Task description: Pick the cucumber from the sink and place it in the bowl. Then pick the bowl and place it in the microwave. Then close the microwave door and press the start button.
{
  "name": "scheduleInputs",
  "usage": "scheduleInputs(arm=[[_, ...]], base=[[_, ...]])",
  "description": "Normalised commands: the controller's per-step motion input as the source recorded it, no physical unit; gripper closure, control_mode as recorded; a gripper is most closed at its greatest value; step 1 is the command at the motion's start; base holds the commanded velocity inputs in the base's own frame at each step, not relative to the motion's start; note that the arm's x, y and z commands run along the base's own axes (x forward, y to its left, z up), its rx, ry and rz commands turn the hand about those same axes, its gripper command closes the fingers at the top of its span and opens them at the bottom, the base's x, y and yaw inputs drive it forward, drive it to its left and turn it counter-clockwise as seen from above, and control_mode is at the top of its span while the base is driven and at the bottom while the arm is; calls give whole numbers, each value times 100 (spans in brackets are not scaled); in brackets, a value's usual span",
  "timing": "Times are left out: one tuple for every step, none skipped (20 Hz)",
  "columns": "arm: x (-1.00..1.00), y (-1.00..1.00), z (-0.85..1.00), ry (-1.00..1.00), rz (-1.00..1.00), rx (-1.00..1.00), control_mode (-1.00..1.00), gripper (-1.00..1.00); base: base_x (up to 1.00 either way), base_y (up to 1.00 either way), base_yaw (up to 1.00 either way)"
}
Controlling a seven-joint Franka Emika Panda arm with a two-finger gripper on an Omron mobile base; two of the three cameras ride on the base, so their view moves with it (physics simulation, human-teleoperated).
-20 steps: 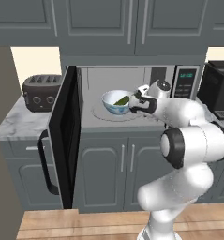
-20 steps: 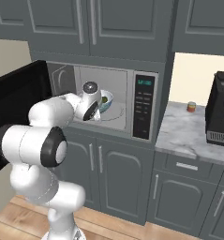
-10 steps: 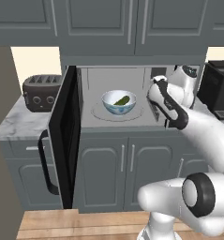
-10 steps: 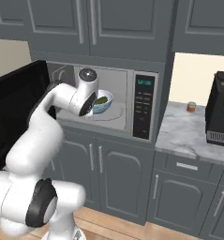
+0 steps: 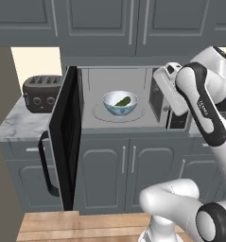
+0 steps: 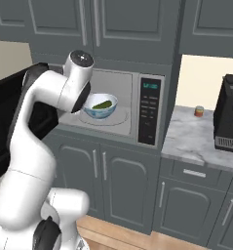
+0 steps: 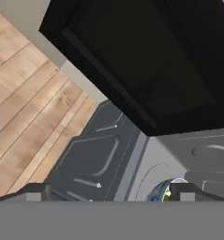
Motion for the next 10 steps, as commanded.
scheduleInputs(arm=[[-100, 84, 54, 0, 29, 0, -100, -100], [-100, 77, 60, 0, 28, 0, -100, -100], [-100, 69, 66, -3, 26, 0, -100, -100], [-100, 68, 71, -6, 23, -1, -100, -100], [-100, 58, 77, -8, 20, -2, -100, -100], [-100, 45, 80, -9, 17, 0, -100, -100], [-100, 39, 81, -5, 17, 0, -100, -100], [-100, 18, 84, -7, 14, 0, -100, -100], [-100, 6, 81, -4, 13, 0, -100, -100], [-100, 12, 81, -2, 11, 0, -100, -100]], base=[[0, 0, 0], [0, 0, 0], [0, 0, 0], [0, 0, 0], [0, 0, 0], [0, 0, 0], [0, 0, 0], [0, 0, 0], [0, 0, 0], [0, 0, 0]])
